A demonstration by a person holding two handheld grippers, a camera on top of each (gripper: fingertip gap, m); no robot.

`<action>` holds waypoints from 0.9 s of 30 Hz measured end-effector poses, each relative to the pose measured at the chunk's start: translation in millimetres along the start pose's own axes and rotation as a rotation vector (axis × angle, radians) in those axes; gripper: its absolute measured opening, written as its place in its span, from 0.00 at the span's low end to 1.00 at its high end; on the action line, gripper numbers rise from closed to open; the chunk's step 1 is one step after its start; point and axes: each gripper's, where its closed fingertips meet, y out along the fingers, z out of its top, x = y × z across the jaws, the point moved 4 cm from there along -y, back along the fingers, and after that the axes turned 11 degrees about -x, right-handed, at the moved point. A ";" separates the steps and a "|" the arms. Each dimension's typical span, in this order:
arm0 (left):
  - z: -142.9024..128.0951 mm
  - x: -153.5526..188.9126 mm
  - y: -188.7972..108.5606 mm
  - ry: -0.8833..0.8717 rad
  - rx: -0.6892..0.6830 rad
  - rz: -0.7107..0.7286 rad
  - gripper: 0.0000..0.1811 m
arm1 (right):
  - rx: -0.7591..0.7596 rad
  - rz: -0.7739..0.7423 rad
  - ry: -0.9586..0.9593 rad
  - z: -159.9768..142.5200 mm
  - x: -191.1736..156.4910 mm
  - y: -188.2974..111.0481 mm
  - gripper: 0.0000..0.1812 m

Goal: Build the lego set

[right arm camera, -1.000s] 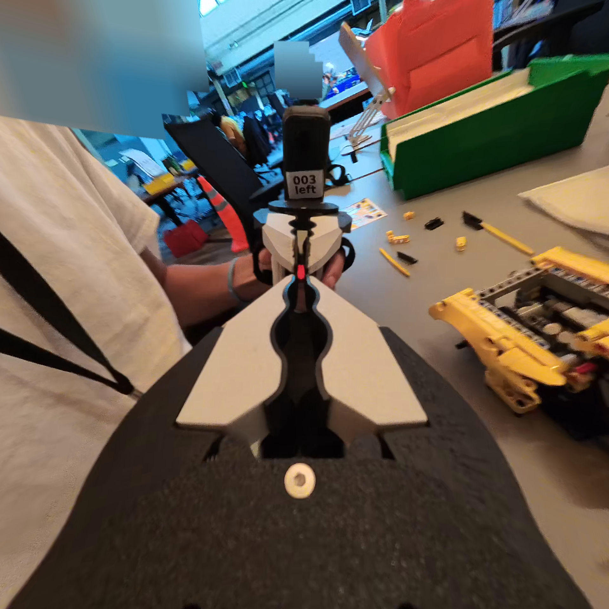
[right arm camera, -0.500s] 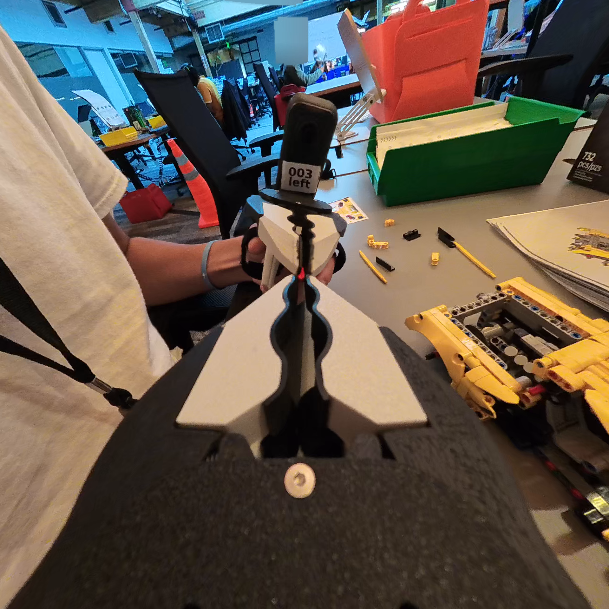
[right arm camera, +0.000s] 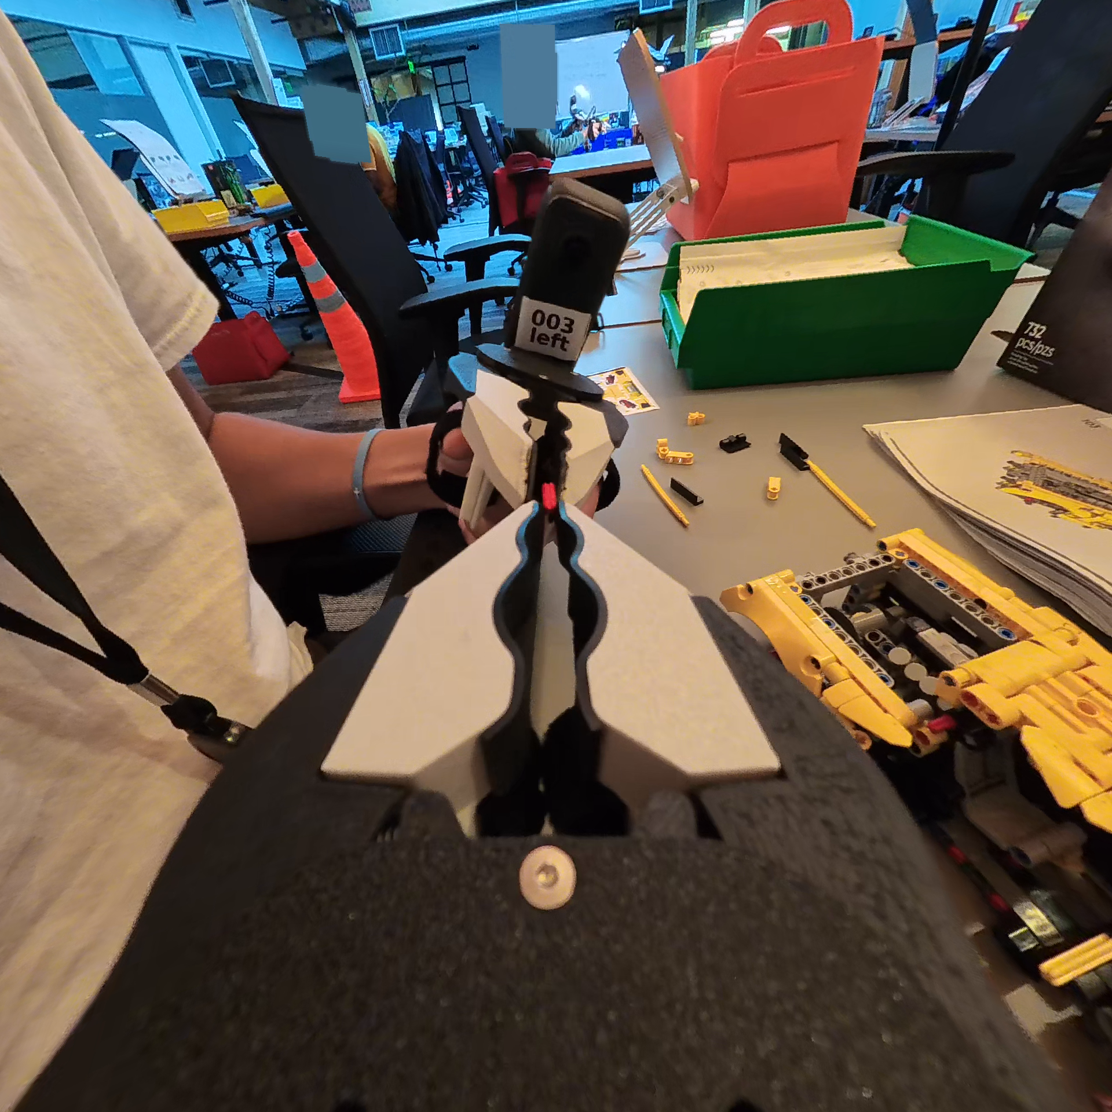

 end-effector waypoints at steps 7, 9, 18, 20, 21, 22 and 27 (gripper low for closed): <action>2.4 -0.3 -2.3 -0.012 0.022 -0.006 0.02 | -0.001 -0.007 -0.015 0.9 -1.7 -0.5 0.01; 2.0 -0.2 -1.8 -0.010 0.018 -0.005 0.02 | 0.009 -0.006 -0.011 1.8 -1.6 -1.0 0.01; 1.9 -0.8 -2.4 0.020 0.010 0.026 0.02 | 0.016 0.003 0.010 0.6 0.1 0.5 0.01; 0.1 -1.2 -2.0 0.057 -0.004 0.056 0.02 | -0.014 0.000 0.021 -4.2 2.5 -4.2 0.03; 0.3 -1.6 -2.6 0.073 -0.002 0.072 0.02 | -0.050 -0.040 0.021 -9.5 9.3 -12.7 0.06; 1.0 -2.1 -3.8 0.088 0.003 0.089 0.02 | -0.090 -0.082 0.037 -16.6 18.0 -25.1 0.08; 2.7 -11.2 -4.7 0.133 -0.006 0.184 0.02 | -0.529 -0.197 0.118 -85.2 43.4 -73.5 0.16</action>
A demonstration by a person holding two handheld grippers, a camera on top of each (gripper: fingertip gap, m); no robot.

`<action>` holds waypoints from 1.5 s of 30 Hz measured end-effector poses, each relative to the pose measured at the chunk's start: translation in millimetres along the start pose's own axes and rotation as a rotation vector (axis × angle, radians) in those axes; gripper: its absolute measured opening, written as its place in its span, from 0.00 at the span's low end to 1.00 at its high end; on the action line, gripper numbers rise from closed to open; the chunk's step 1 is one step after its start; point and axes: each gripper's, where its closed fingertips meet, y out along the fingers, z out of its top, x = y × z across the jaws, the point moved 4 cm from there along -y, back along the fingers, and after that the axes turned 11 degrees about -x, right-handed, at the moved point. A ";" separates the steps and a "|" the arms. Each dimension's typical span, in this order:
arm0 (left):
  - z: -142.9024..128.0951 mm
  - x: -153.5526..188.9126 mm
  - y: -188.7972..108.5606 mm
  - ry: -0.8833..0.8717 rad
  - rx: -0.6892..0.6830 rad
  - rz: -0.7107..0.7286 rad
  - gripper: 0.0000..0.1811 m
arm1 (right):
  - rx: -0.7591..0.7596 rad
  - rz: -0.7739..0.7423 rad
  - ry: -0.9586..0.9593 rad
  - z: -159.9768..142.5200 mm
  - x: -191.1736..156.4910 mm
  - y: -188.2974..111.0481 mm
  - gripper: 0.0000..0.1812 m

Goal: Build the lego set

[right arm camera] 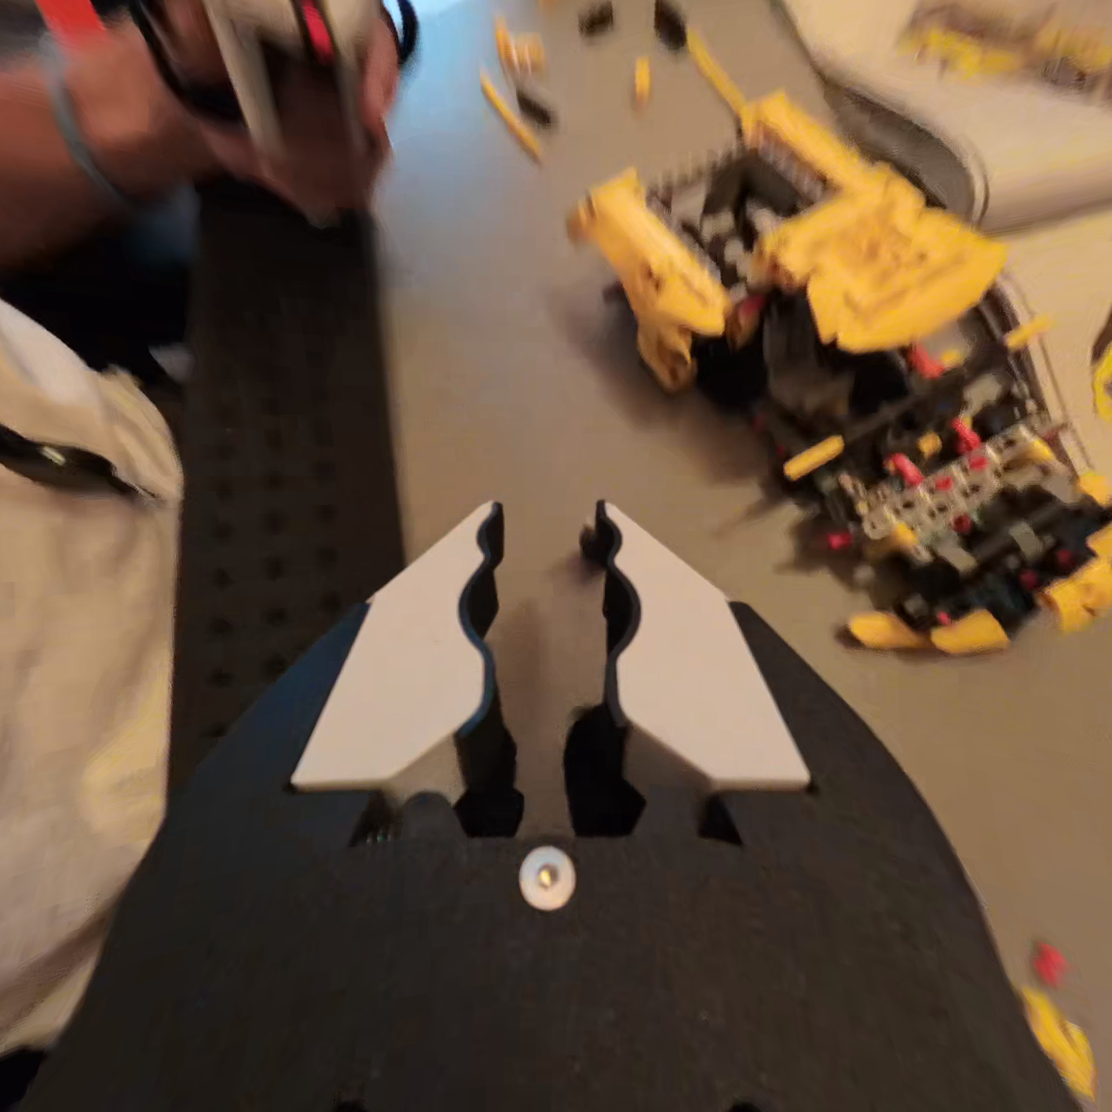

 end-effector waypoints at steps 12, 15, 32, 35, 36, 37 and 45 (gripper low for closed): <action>-7.2 -2.1 10.3 0.015 -0.075 0.017 0.02 | -0.469 -0.080 -0.160 -8.9 14.1 38.9 0.14; -7.1 -2.3 9.9 0.012 -0.073 0.016 0.02 | -0.503 -0.059 -0.176 -12.2 15.6 44.5 0.06; 14.8 -23.2 -10.1 -0.027 0.151 0.114 0.02 | 0.795 0.477 0.219 110.4 -16.8 10.4 0.03; 15.7 -21.1 -9.5 -0.011 0.155 0.106 0.02 | 0.799 0.520 0.248 116.0 -18.7 16.6 0.03; 15.8 -20.4 -9.3 -0.004 0.155 0.104 0.02 | 0.783 0.539 0.244 116.9 -20.7 19.0 0.03; 15.5 -19.7 -8.9 -0.001 0.152 0.100 0.02 | 0.782 0.541 0.241 117.8 -21.2 19.1 0.03; 14.7 -18.4 -7.8 0.024 0.139 0.109 0.02 | 0.768 0.608 0.266 115.5 -21.6 21.2 0.03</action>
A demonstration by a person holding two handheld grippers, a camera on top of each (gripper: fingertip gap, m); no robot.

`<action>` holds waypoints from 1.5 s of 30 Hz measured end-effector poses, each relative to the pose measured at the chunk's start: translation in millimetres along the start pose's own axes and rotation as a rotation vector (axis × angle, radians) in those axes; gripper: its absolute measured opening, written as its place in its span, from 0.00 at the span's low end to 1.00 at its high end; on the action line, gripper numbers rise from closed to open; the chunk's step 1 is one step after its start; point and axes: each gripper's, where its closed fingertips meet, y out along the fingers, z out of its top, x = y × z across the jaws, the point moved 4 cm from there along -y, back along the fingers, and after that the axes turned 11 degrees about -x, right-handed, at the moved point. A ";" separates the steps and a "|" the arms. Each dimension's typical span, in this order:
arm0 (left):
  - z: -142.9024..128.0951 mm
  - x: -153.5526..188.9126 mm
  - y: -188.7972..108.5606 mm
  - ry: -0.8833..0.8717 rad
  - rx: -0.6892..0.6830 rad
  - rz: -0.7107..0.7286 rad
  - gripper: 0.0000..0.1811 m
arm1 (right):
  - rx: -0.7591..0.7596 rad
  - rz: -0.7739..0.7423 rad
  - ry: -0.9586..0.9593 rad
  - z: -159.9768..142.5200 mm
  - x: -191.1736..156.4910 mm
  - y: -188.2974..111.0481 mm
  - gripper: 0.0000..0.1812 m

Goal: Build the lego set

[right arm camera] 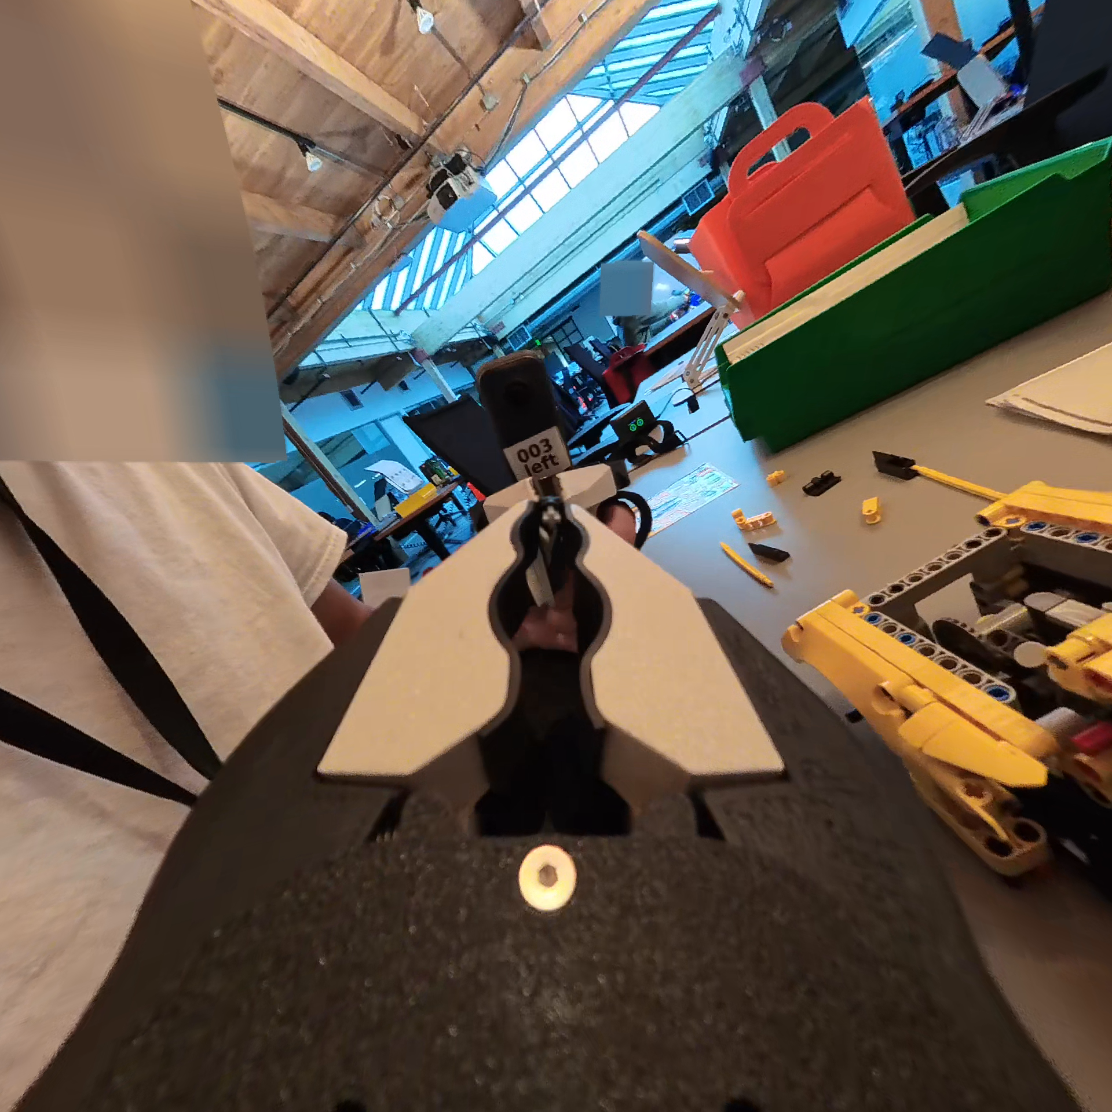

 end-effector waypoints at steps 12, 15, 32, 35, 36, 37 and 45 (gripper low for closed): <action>-6.1 2.3 4.0 0.169 -0.056 0.109 0.02 | -0.016 0.088 0.152 -6.5 7.1 -2.6 0.03; -8.5 3.0 5.8 0.193 -0.072 0.121 0.02 | -0.030 0.081 0.147 -8.5 7.3 -4.6 0.03; -18.3 6.9 9.8 0.158 -0.130 0.039 0.02 | -0.115 0.048 0.078 -18.9 3.0 -7.1 0.03; -17.6 7.1 11.8 0.152 -0.127 0.036 0.02 | -0.104 0.060 0.089 -18.1 3.2 -8.9 0.03; -17.5 6.1 12.9 0.144 -0.130 0.045 0.02 | -0.097 0.049 0.090 -17.5 4.5 -10.3 0.03; -17.5 5.0 13.4 0.129 -0.137 0.044 0.02 | -0.095 0.053 0.097 -17.7 5.8 -11.0 0.03; -15.4 2.9 10.0 0.049 -0.132 0.004 0.02 | -0.099 0.035 0.057 -15.4 5.5 -9.2 0.03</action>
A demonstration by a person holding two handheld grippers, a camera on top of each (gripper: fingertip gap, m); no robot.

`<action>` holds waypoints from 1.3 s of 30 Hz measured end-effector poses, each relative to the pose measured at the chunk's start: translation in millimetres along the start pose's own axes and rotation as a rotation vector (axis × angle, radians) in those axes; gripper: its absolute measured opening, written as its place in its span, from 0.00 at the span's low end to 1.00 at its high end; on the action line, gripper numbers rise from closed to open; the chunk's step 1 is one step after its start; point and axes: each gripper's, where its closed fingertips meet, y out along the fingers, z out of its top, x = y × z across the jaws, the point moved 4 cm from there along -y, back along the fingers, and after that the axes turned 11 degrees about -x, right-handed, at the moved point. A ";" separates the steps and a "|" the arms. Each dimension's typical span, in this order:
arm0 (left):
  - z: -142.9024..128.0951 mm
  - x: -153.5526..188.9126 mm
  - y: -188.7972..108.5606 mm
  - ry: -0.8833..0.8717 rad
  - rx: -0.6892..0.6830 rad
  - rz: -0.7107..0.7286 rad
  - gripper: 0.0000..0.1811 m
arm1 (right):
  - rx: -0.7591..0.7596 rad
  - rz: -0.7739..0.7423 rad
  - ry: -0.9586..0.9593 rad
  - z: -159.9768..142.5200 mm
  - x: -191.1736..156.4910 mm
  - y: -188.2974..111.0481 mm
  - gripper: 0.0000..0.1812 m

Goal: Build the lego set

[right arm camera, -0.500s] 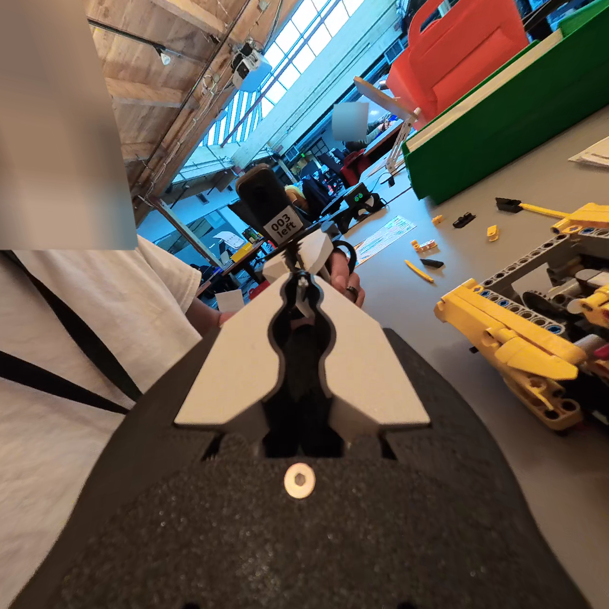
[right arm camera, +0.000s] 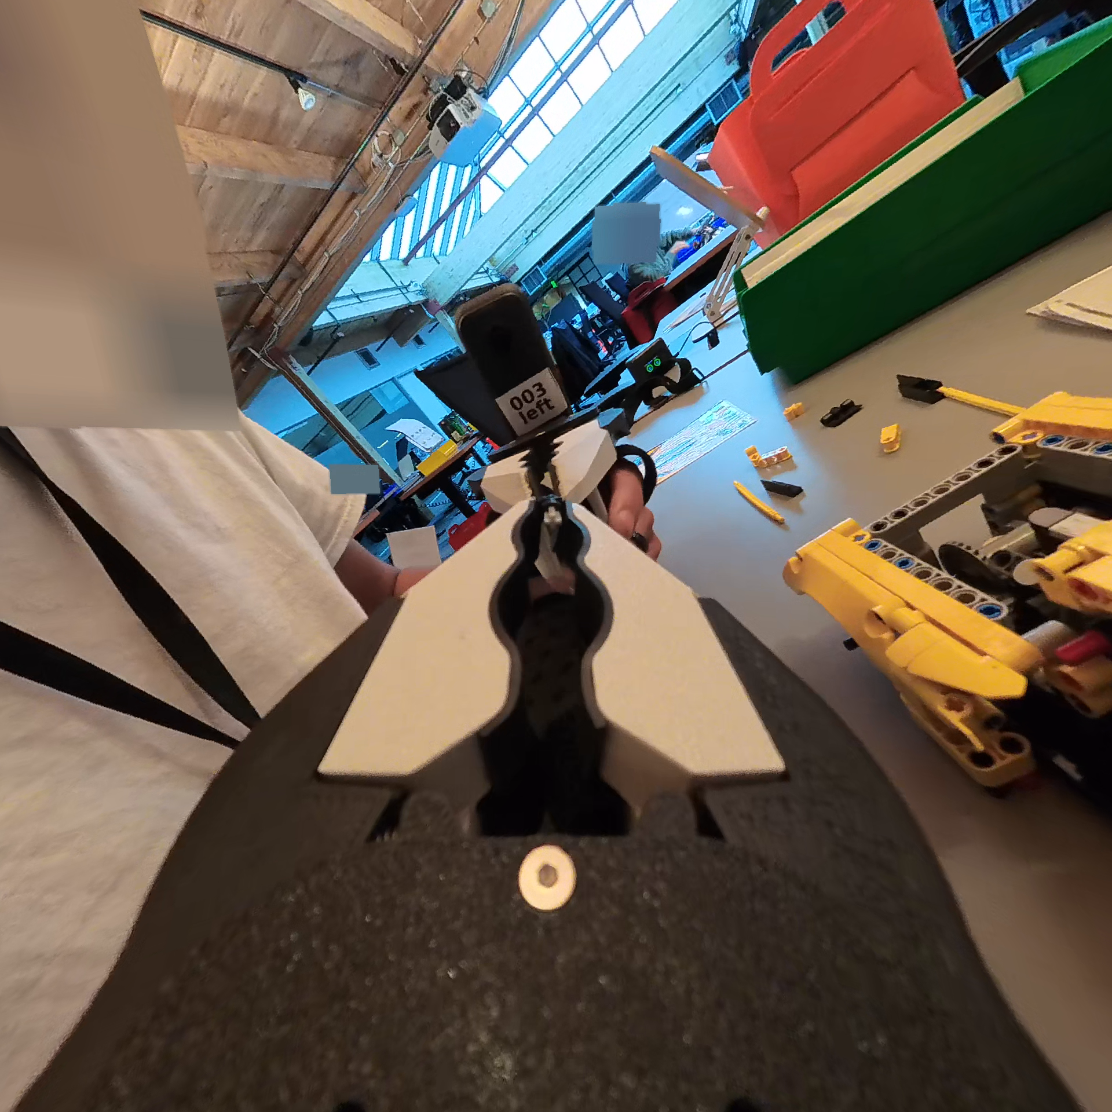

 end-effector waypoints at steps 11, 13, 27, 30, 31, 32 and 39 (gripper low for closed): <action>0.4 1.4 -2.2 0.004 0.013 -0.005 0.02 | 0.001 -0.008 -0.008 -0.8 -1.8 -0.6 0.03; 1.2 2.8 -3.0 0.014 0.022 -0.009 0.02 | -0.002 -0.002 -0.023 -0.5 -3.7 0.2 0.03; -2.5 2.6 0.2 0.023 -0.006 -0.006 0.02 | -0.027 -0.013 -0.015 -4.7 -2.0 0.7 0.03; -2.5 3.6 0.8 0.037 -0.011 0.004 0.02 | -0.033 -0.016 -0.028 -4.4 -2.6 -0.2 0.03; -2.3 4.5 0.5 0.041 -0.009 -0.001 0.02 | -0.034 -0.018 -0.037 -4.3 -3.4 0.1 0.03; -1.3 7.1 -0.2 0.040 0.002 -0.026 0.02 | -0.041 0.002 -0.048 -5.0 -6.9 0.6 0.03; -1.9 6.8 1.9 0.049 -0.001 -0.008 0.02 | -0.033 -0.006 -0.044 -5.4 -6.0 0.0 0.03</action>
